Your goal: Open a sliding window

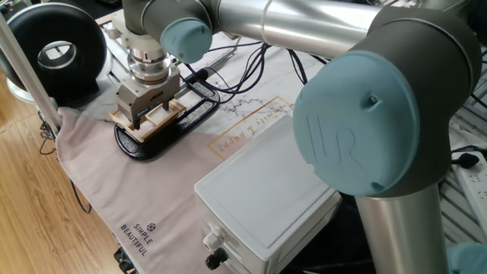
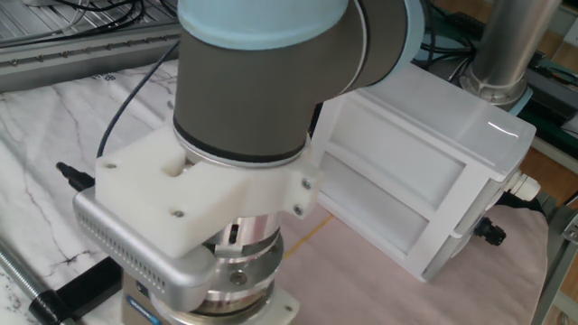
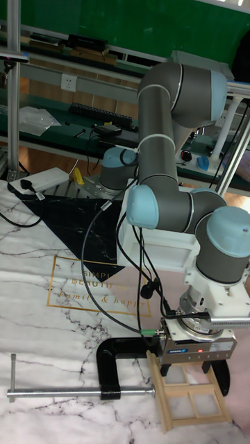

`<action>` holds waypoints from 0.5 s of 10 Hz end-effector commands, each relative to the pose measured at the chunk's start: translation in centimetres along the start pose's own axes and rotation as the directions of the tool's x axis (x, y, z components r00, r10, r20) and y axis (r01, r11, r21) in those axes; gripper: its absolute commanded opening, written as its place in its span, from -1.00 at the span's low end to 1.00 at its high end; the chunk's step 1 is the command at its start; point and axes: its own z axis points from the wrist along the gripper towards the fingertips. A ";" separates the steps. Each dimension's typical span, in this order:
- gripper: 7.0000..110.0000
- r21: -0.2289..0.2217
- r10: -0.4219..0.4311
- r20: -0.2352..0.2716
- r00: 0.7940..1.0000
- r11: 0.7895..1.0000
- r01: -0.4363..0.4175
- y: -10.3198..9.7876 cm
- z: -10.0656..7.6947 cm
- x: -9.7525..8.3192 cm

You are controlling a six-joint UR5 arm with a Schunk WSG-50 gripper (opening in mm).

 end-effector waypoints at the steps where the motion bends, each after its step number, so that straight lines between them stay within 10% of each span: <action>1: 0.15 -0.076 0.052 -0.015 0.999 0.996 -0.053 2.3 -1.0 0.5; 2: 0.15 -0.149 0.077 -0.037 0.996 0.986 -0.081 4.4 -3.0 1.1; 5: 0.15 -0.155 0.059 -0.015 0.998 0.986 -0.060 4.9 -8.6 2.2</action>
